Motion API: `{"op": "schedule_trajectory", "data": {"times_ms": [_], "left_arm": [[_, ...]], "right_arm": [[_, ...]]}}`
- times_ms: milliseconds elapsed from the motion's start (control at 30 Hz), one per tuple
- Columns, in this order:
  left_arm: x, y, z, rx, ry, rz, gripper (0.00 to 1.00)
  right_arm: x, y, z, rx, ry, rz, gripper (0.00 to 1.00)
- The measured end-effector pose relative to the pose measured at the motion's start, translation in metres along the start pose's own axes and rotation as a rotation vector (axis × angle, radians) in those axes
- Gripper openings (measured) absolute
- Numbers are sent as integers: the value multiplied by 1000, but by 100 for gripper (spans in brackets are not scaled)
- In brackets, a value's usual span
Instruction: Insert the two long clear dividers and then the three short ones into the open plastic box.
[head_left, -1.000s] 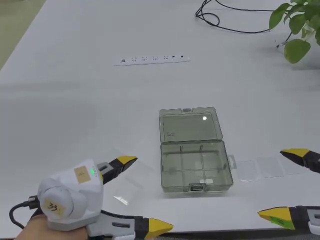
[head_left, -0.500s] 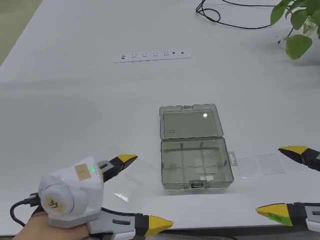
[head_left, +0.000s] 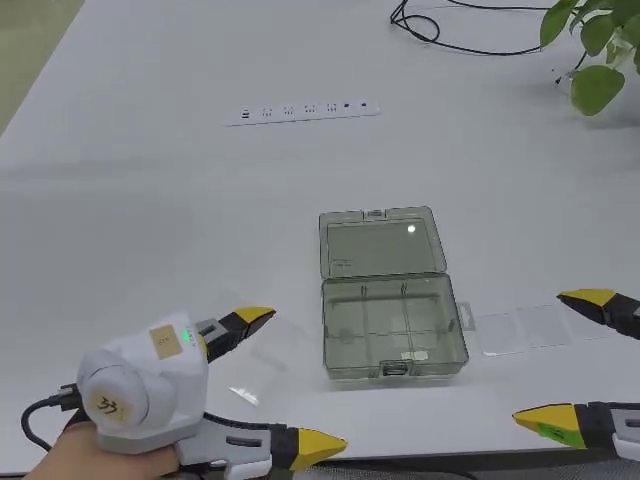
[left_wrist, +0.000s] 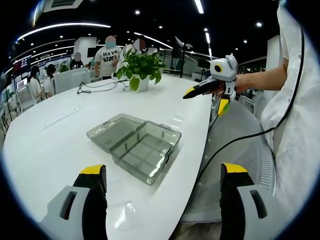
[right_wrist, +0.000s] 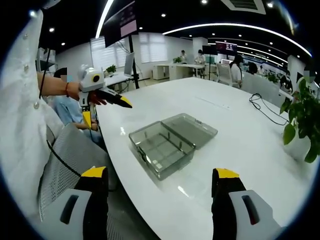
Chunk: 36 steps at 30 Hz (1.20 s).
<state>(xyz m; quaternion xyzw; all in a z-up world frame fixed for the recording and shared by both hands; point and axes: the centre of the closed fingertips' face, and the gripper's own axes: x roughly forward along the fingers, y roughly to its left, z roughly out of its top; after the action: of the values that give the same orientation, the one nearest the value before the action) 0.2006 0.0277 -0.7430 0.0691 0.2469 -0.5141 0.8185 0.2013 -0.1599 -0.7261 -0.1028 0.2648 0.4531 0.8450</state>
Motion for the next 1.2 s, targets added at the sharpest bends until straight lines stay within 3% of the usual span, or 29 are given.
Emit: {"op": "schedule_trajectory", "data": {"times_ms": [400,633,933,1200], "left_arm": [[0,2,1,0,-1,5,96],[-6,11,1,-8,1,32,93],[-24,43,-6,-22,44,121,90],[-39,74,-16,-78,90,199,83]], "right_arm": [[-1,0,0,5,-1,-3,85],[-1,0,1,7,-5,-5,85],[0,1,1,9,-8,-5,85],[1,2,4,11,-15,-6,84]]}}
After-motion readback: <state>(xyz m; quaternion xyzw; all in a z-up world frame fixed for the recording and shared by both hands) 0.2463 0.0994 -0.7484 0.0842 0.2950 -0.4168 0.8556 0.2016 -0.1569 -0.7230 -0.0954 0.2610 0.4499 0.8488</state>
